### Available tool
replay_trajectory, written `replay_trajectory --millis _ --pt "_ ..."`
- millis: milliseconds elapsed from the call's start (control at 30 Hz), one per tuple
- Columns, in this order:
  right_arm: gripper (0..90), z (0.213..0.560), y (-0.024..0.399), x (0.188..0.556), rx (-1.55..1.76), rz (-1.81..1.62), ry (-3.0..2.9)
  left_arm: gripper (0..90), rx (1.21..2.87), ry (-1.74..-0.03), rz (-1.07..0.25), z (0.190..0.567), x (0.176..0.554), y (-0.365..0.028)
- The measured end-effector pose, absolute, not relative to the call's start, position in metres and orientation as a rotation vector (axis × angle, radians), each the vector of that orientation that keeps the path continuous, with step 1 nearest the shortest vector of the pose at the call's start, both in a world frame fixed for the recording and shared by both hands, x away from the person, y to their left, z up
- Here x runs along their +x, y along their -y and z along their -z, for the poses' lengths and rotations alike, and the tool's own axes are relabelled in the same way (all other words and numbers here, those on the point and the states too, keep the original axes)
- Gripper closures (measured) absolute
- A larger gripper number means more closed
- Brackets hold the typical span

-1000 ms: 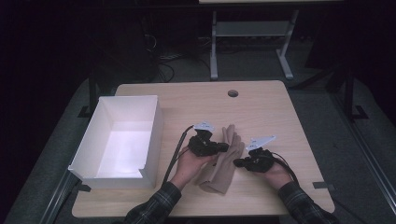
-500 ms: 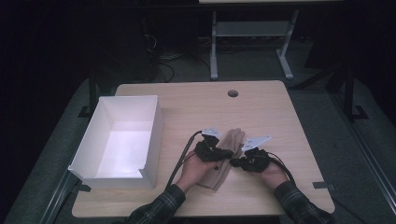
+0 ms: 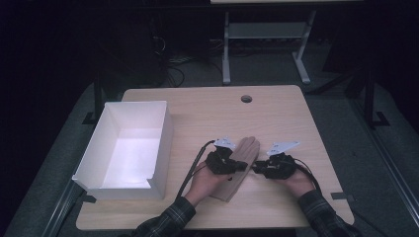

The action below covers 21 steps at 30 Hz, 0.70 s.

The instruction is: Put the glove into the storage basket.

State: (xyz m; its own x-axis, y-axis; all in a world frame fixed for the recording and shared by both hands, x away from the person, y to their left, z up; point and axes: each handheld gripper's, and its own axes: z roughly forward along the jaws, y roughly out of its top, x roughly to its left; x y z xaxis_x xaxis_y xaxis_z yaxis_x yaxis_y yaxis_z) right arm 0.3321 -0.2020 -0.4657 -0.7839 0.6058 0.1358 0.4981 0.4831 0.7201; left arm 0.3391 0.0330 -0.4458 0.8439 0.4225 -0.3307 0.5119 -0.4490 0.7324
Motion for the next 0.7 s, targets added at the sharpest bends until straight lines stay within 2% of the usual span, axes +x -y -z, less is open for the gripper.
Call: replay_trajectory --millis 233,333,533,700 --pt "43.9 0.467 0.234 0.337 1.107 -1.142 -2.448 88.8 2.174 -0.672 0.140 0.460 0.330 -0.025" --pt "38.1 0.471 0.241 0.339 1.146 -1.108 -2.414 88.9 2.203 -0.680 0.134 0.464 0.327 -0.024" --pt "30.2 0.474 0.249 0.342 1.196 -1.084 -2.356 89.2 2.242 -0.665 0.101 0.462 0.324 -0.029" --pt "27.7 0.478 0.252 0.344 1.222 -1.064 -2.342 89.0 2.275 -0.661 0.072 0.460 0.321 -0.042"
